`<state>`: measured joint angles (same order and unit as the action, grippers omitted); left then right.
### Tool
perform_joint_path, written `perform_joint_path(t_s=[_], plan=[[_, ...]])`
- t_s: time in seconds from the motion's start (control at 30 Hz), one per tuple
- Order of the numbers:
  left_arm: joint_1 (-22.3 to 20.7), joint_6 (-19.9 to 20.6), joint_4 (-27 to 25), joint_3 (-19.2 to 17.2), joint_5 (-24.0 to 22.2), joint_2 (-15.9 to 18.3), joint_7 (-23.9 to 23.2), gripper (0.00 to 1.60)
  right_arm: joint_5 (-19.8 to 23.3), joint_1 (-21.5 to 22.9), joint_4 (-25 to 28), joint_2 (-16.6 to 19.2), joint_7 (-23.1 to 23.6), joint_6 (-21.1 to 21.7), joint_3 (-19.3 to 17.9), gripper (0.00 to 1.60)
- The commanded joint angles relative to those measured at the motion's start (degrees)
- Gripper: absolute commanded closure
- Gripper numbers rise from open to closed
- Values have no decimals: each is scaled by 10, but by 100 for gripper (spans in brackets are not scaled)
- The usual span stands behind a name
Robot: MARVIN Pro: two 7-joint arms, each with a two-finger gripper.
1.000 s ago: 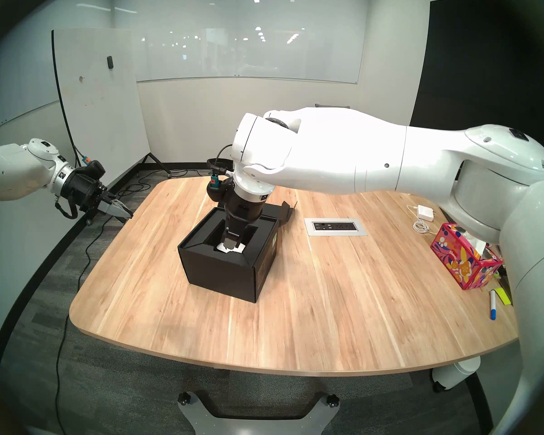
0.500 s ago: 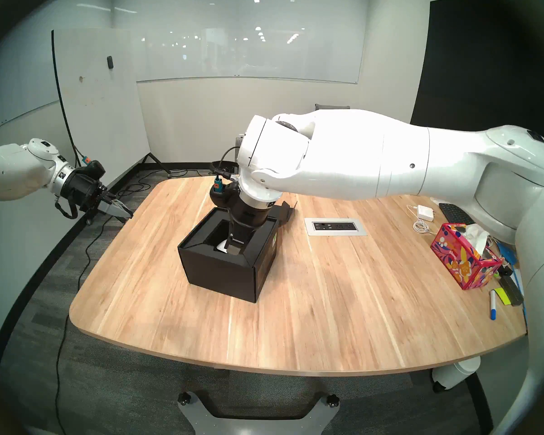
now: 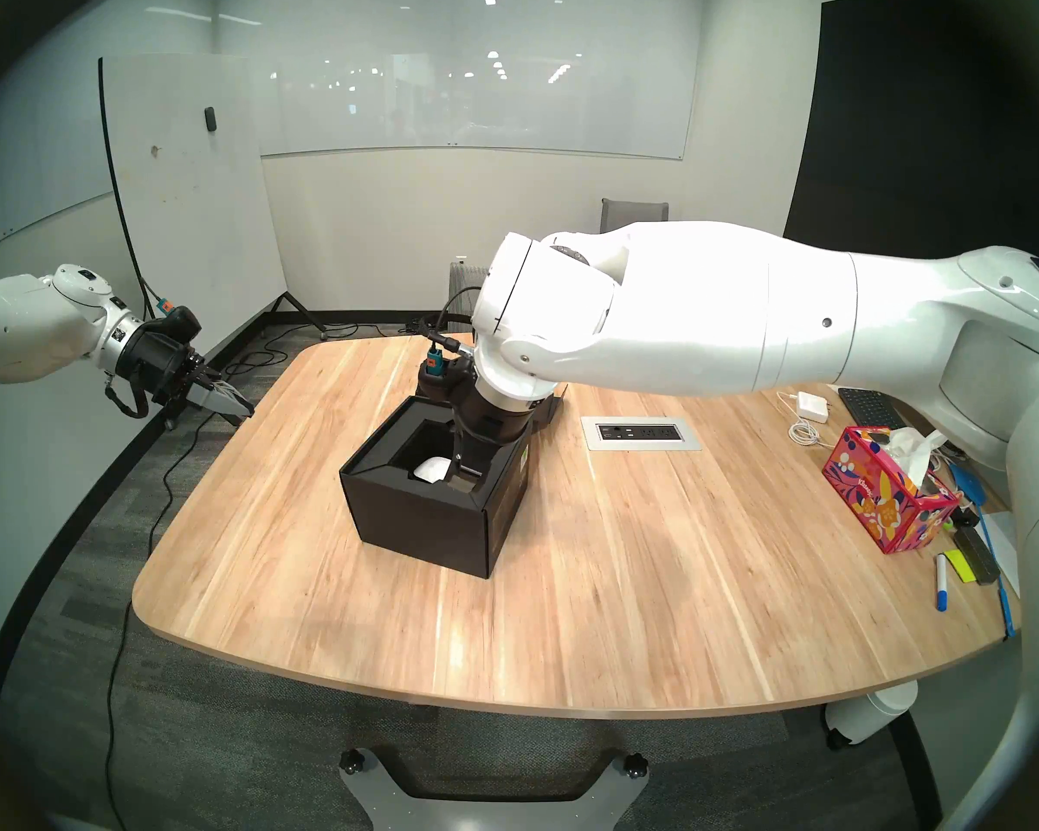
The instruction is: Open the box and place the mouse inside
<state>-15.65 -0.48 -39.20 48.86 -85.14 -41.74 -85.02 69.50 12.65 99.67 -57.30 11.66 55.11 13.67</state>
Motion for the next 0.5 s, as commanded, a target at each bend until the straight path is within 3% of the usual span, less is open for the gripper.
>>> perform_joint_path(t_s=[0.0, 0.47], plan=[[-10, 0, 1, -3, -3, 0, 0, 160, 30, 19, 14, 21, -50, -1, 0, 0], [-10, 0, 1, -3, -3, 0, 0, 160, 89, 24, 37, 30, -129, -1, 6, 0]])
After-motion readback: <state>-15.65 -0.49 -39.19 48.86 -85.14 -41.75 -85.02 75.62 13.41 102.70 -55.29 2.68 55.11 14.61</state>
